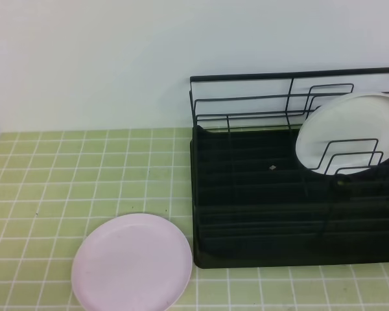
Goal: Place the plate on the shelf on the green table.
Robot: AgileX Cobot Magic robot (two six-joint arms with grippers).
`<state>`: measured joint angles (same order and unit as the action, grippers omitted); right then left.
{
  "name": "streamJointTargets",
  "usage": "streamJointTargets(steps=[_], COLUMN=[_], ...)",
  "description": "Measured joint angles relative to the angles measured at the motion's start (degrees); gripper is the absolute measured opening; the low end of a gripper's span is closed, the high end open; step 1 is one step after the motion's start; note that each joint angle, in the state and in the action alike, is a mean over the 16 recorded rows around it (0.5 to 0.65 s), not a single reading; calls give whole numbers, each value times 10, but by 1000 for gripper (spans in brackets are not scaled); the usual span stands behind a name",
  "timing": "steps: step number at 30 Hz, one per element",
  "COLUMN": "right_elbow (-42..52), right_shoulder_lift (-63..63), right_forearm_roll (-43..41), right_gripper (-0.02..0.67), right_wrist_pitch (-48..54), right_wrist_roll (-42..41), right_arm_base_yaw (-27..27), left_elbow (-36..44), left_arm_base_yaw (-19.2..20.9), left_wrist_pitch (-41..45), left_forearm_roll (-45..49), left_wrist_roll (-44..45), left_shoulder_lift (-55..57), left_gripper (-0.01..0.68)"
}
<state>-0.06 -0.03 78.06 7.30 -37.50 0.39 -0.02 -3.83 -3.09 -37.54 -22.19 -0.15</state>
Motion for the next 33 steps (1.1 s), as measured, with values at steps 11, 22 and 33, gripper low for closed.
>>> streamJointTargets(steps=[11, 22, 33], right_elbow=[-62, -205, -327], right_shoulder_lift=[0, 58, 241], right_forearm_roll=[3, -25, -103], right_gripper=[-2, -2, -2], right_wrist_pitch=[59, 120, 231], right_wrist_roll=[-114, -229, -261], right_arm_base_yaw=[0, 0, 0], left_elbow=[0, -39, -159], left_arm_base_yaw=[0, 0, 0], left_wrist_pitch=[-15, 73, 251], left_forearm_roll=[-43, -41, 45], left_wrist_roll=[-14, 63, 199], left_shoulder_lift=[0, 1, 97], left_gripper=[-2, -2, -2])
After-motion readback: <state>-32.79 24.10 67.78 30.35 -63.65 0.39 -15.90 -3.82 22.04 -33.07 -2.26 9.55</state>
